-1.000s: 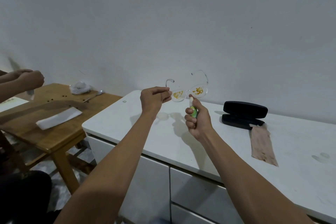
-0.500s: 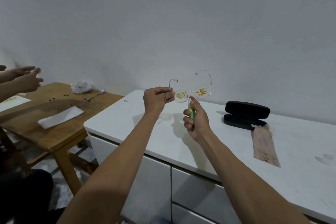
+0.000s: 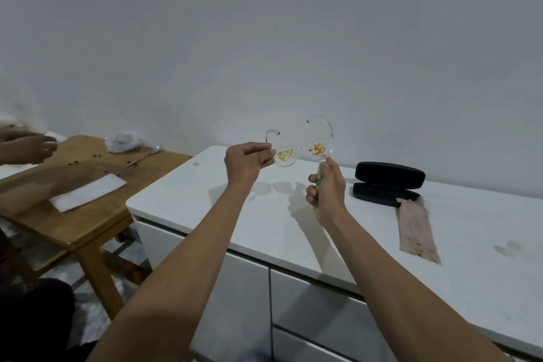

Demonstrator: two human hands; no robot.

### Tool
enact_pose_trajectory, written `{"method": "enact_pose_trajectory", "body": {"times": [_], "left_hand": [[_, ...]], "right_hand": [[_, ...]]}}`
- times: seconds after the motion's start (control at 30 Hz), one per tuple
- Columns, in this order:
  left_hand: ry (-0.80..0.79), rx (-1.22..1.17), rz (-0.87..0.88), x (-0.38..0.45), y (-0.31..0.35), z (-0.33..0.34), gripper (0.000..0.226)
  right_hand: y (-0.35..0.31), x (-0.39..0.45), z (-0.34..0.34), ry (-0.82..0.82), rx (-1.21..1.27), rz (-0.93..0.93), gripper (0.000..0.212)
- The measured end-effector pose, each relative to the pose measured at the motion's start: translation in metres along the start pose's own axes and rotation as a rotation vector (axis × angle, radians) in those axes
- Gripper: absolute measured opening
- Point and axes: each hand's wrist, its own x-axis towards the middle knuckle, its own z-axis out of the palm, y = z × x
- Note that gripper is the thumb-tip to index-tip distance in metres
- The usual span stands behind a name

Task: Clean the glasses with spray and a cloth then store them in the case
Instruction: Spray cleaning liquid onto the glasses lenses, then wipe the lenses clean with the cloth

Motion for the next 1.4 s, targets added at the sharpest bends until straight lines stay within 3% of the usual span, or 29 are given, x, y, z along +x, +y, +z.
{"method": "enact_pose_trajectory", "body": {"times": [0.27, 0.4, 0.5, 0.83, 1.2, 1.3, 1.4], "left_hand": [[-0.051, 0.005, 0.002, -0.003, -0.015, 0.04, 0.017], [-0.085, 0.012, -0.015, -0.009, -0.029, 0.07, 0.017], [-0.123, 0.019, -0.028, -0.018, -0.037, 0.094, 0.017], [-0.223, 0.085, -0.038, -0.044, -0.056, 0.144, 0.02], [-0.226, 0.12, -0.044, -0.052, -0.062, 0.145, 0.019], [-0.219, 0.109, -0.048, -0.05, -0.06, 0.14, 0.019], [-0.213, 0.105, -0.052, -0.047, -0.058, 0.137, 0.019]], "right_hand": [[-0.079, 0.012, -0.075, 0.304, -0.252, -0.437, 0.046], [-0.116, 0.01, -0.134, 0.482, -0.436, -0.61, 0.019], [-0.138, 0.0, -0.182, 0.603, -0.494, -0.676, 0.022], [-0.152, -0.039, -0.297, 0.864, -0.568, -0.592, 0.023], [-0.136, -0.047, -0.317, 0.904, -0.612, -0.45, 0.027], [-0.139, -0.048, -0.315, 0.92, -0.603, -0.437, 0.039], [-0.141, -0.046, -0.308, 0.994, -0.708, -0.604, 0.062]]}}
